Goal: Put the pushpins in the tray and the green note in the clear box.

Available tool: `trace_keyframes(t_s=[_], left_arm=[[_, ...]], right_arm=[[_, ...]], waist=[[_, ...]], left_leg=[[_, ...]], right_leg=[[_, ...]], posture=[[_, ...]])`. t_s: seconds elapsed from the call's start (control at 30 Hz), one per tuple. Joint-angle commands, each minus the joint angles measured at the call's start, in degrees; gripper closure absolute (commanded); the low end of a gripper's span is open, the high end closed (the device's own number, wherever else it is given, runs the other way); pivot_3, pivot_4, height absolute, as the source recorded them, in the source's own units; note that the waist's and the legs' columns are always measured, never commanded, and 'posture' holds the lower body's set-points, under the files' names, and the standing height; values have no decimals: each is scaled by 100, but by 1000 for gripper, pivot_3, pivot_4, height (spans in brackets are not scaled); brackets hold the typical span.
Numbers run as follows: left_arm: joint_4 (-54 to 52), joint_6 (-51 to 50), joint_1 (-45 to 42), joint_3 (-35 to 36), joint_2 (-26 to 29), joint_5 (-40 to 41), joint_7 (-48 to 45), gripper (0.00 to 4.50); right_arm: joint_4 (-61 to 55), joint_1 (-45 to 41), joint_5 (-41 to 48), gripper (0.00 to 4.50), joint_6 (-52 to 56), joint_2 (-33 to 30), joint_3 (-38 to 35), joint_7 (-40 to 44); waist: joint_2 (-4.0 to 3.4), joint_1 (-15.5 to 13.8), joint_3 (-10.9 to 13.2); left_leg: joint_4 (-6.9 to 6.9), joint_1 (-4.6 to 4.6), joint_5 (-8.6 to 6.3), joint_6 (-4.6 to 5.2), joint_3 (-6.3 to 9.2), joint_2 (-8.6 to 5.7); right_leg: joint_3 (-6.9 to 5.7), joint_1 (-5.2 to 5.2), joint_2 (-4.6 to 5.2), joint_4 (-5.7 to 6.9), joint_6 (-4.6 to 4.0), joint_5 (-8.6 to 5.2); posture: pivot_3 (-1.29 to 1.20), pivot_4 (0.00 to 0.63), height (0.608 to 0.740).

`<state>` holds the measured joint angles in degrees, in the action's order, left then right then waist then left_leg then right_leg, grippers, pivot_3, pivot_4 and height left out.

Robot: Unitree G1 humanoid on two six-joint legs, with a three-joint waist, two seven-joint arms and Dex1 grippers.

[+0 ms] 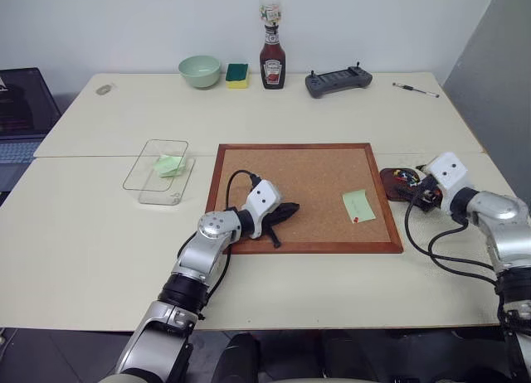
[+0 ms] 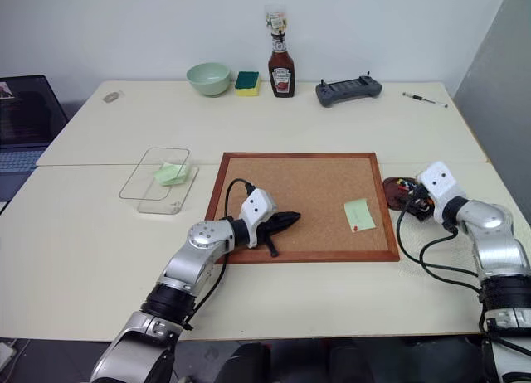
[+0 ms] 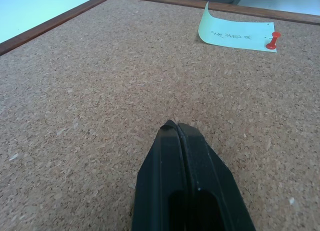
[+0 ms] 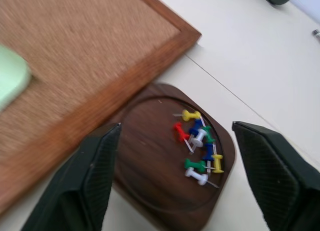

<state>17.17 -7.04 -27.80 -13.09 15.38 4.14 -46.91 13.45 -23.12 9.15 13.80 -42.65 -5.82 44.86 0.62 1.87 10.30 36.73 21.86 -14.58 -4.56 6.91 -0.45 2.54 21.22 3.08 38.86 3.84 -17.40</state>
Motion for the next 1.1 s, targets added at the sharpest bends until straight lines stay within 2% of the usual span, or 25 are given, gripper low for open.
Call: trace_keyframes(t_s=[0.03,0.17,0.27,0.63,0.93,1.1], left_arm=[[261,-81,174,-185,-6,-112,-75,4500],[291,-64,151,-190,-19,-109,-82,4500],[309,-53,138,-191,-27,-107,-84,4500],[199,-80,213,-175,-9,-103,-46,4500],[161,-90,242,-174,-13,-103,-22,4500],[132,-83,263,-174,-3,-93,-38,4500]], right_arm=[[-1111,418,805,713,838,-153,-202,613],[-1906,837,1183,713,1348,-133,-31,889],[-2207,967,1110,713,1363,-36,241,905],[-1661,691,554,713,764,284,745,715],[-1371,593,455,2324,539,390,794,768],[-1330,632,431,3448,435,334,815,841]], waist=[[-1,1,-1],[-4,2,-2],[-7,4,-4],[-7,-3,-4],[-7,-2,-4],[-7,2,-4]], left_leg=[[0,0,0,0,0,0],[1,-1,0,0,3,-1],[1,-3,0,0,2,-1],[1,-3,0,0,3,-1],[0,-2,0,0,4,-1],[0,-3,0,0,2,-1]], right_leg=[[0,0,0,0,0,0],[-2,-5,0,0,1,0],[-2,-4,0,0,1,-1],[-4,-3,0,-1,2,-1],[-4,-3,0,-2,2,-1],[-4,-3,0,-2,2,-1]], posture=[[0,150,740],[0,150,740],[0,150,740],[0,150,740],[0,150,740],[0,150,740]])
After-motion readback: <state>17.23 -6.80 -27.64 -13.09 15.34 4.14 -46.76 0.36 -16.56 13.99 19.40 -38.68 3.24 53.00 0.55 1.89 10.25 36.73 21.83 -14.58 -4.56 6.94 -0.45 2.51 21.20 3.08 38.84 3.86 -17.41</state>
